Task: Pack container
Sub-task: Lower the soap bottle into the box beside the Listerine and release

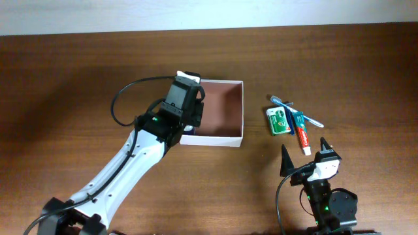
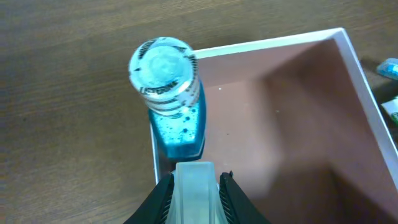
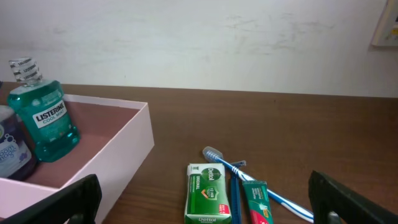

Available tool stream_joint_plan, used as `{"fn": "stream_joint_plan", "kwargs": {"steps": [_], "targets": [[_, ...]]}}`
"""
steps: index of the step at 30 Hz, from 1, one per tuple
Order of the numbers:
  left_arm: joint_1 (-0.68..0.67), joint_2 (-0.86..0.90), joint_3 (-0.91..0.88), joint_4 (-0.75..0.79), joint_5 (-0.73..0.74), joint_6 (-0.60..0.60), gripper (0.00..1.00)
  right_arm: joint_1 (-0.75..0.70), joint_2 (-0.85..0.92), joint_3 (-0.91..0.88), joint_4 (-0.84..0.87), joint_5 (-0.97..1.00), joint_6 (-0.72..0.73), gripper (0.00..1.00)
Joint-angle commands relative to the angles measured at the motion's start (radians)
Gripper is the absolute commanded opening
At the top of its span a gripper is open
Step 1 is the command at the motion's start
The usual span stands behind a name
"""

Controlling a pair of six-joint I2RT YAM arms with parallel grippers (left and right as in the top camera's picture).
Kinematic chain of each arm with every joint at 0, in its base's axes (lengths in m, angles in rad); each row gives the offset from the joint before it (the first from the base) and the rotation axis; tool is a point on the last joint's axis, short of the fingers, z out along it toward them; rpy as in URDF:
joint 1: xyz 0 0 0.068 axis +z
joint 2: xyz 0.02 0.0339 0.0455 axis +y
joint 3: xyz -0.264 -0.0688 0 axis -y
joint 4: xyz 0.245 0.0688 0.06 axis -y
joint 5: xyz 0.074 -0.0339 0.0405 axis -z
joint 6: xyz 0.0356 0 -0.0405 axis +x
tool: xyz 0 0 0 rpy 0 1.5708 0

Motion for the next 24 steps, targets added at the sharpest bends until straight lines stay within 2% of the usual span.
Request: {"fn": "stream_joint_plan", "kwargs": {"steps": [1,6,7,8,10,14,20,24], "targets": [[0.014,0.008,0.008,-0.003,-0.011,0.005,0.10,-0.008,-0.007,-0.005,-0.005,-0.002,-0.001,0.99],[0.014,0.023,0.008,-0.003,-0.011,0.005,0.11,-0.008,-0.007,-0.005,-0.005,-0.002,-0.001,0.99],[0.014,0.024,0.008,-0.003,-0.011,0.005,0.14,-0.008,-0.007,-0.005,-0.005,-0.002,-0.001,0.99],[0.014,0.024,0.008,-0.003,-0.011,0.005,0.23,-0.008,-0.007,-0.005,-0.005,-0.002,-0.001,0.99],[0.014,0.024,0.008,-0.003,-0.011,0.005,0.27,-0.008,-0.007,-0.005,-0.005,-0.002,-0.001,0.99],[0.014,0.024,0.008,-0.003,-0.005,0.005,0.44,-0.008,-0.007,-0.005,-0.005,-0.002,-0.001,0.99],[0.013,0.005,0.009,-0.003,0.002,0.005,0.47,-0.008,-0.007,-0.005,-0.005,-0.002,-0.001,0.99],[0.013,-0.089,0.009,-0.013,0.060,0.005,0.47,-0.008,-0.007,-0.005,-0.005,-0.002,-0.001,0.99]]}}
